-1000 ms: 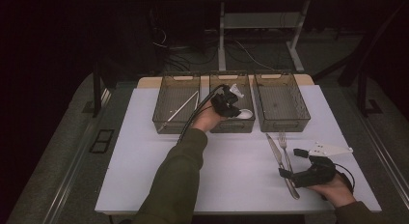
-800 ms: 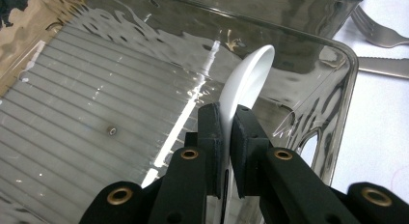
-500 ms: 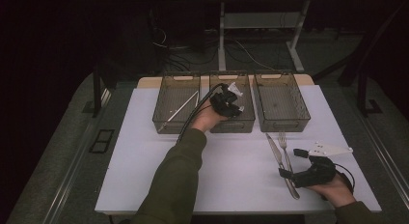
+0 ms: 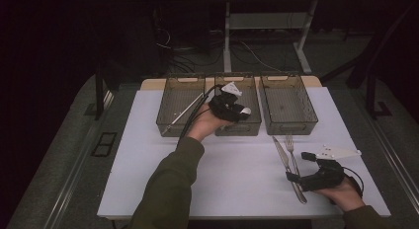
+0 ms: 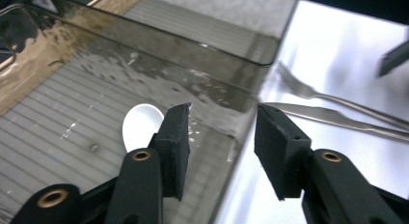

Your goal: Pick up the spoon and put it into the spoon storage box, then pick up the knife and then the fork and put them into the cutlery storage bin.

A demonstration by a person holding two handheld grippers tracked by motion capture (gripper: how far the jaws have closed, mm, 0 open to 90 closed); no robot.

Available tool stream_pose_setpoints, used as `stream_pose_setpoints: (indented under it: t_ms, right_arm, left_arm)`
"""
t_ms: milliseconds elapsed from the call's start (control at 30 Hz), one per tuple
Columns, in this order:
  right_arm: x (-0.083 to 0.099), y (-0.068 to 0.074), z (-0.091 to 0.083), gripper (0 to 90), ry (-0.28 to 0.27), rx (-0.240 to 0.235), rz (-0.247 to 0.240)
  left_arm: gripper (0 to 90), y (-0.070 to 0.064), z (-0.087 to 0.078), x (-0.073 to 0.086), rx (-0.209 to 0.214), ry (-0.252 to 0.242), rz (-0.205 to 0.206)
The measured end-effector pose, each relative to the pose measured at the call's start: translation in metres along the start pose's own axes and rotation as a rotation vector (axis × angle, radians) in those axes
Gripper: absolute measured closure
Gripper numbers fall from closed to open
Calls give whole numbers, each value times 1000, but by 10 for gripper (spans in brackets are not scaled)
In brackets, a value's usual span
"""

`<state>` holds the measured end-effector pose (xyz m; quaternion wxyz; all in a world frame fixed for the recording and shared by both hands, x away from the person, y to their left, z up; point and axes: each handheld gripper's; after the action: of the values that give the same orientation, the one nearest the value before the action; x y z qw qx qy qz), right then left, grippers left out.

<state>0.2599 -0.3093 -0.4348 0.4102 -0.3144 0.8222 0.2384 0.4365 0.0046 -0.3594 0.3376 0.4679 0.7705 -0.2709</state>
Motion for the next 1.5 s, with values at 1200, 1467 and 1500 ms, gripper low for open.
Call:
stream_pose_setpoints:
  t_ms: [1200, 1467, 1500]
  right_arm:
    - [0, -1, 0, 7, 12, 8, 7]
    - [1, -1, -1, 7, 11, 9, 15]
    - [1, -1, -1, 7, 11, 10, 16]
  left_arm:
    - [240, -58, -72, 103, -45, -108, -34]
    - [164, -66, -87, 130, -74, -141, -38]
    - [153, -67, -89, 133, -71, -145, -42]
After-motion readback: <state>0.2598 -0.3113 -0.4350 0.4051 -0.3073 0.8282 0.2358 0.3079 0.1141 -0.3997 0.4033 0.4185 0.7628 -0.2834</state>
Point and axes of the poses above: each handheld gripper's, and its own axes: z roughly forward along the jaws, x roughly out of its underside, y roughly to its left, and after that the axes turned 3 degrees about -z, right-handed
